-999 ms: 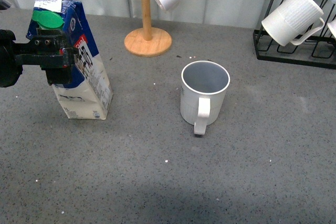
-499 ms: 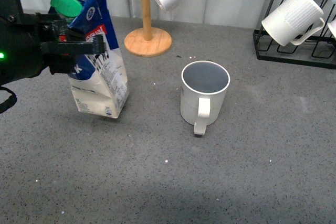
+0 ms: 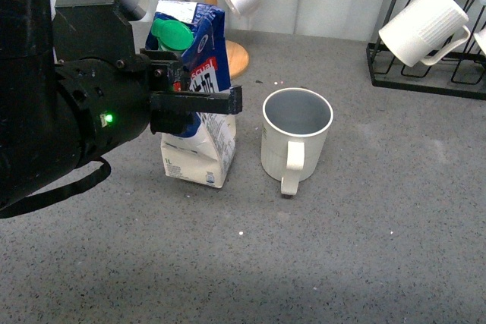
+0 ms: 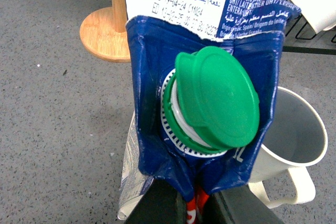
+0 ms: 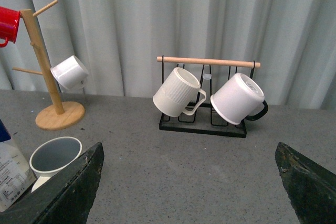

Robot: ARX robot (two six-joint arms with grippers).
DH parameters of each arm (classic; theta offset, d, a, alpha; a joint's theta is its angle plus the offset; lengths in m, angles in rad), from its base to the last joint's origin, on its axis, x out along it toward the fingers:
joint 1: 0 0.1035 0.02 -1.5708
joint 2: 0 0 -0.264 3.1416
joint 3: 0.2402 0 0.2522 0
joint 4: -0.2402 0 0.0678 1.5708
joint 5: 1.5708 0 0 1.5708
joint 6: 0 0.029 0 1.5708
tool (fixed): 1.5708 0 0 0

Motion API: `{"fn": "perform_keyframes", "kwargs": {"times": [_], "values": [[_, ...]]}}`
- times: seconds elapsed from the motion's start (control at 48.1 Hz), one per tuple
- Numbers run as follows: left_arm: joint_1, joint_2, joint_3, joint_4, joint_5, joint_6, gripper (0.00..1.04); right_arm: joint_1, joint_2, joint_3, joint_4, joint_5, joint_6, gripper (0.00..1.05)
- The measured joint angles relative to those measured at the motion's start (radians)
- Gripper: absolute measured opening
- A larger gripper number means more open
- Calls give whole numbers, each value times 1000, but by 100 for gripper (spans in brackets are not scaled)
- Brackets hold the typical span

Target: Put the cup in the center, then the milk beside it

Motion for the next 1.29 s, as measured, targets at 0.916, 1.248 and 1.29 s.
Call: {"fn": "perform_keyframes", "kwargs": {"times": [0.916, 1.248, 1.29], "values": [[-52, 72, 67, 27, -66, -18, 74, 0, 0, 0, 0, 0, 0, 95], [21, -73, 71, 2, -54, -31, 98, 0, 0, 0, 0, 0, 0, 95], [37, -84, 70, 0, -53, -31, 98, 0, 0, 0, 0, 0, 0, 95]]}}
